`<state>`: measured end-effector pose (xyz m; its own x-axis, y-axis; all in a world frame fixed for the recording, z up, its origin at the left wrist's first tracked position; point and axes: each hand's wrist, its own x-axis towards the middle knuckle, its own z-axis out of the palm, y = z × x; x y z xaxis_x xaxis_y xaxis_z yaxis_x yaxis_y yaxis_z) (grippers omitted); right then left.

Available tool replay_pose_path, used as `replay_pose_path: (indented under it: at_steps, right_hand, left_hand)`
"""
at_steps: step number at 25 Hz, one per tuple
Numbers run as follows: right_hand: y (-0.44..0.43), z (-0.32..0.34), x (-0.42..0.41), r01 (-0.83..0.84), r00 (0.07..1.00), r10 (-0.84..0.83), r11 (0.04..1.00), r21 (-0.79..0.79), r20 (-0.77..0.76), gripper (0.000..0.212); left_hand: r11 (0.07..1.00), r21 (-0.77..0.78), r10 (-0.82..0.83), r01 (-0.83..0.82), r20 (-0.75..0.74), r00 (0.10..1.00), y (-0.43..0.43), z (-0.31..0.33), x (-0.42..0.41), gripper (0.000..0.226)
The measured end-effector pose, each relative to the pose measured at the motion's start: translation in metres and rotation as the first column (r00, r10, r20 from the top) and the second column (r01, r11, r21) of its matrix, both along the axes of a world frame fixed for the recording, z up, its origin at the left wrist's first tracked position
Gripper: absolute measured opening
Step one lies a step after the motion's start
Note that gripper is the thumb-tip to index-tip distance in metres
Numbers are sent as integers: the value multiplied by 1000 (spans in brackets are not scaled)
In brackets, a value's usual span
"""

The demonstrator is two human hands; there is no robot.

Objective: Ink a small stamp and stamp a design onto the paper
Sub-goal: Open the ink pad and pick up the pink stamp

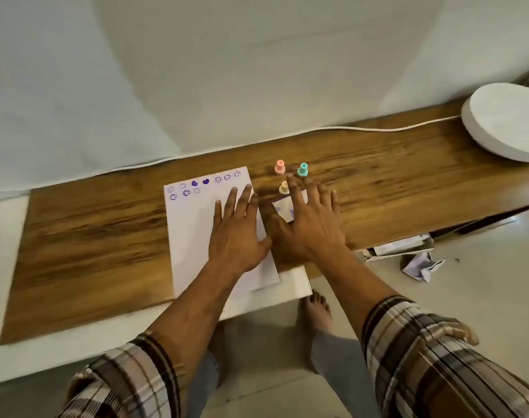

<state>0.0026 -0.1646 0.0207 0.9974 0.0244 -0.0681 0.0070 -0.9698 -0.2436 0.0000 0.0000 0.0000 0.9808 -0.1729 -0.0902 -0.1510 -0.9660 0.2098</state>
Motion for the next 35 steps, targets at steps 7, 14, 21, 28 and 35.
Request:
replay_pose_path:
  at_steps: [7,14,21,28,35]
  right_hand:
    - [0,-46,14,246,964,-258,958,148,64,103]
    - [-1,-44,20,323,936,-352,878,354,17,111]
    - [-49,-36,41,458,869,-495,820,342,23,103]
    - [-38,-27,69,317,916,-357,924,216,183,73]
    - [11,-22,117,123,980,-124,992,18,157,30]
  left_hand:
    - [947,-317,23,-55,-103,994,-25,-31,32,74]
    - [930,-358,84,-89,-29,996,-21,-41,37,63]
    - [938,-335,80,-87,-35,996,-17,-46,33,81]
    - [926,-368,34,-78,-124,992,-13,-36,32,96]
    - [807,-554,205,-206,-64,977,8,-25,34,87]
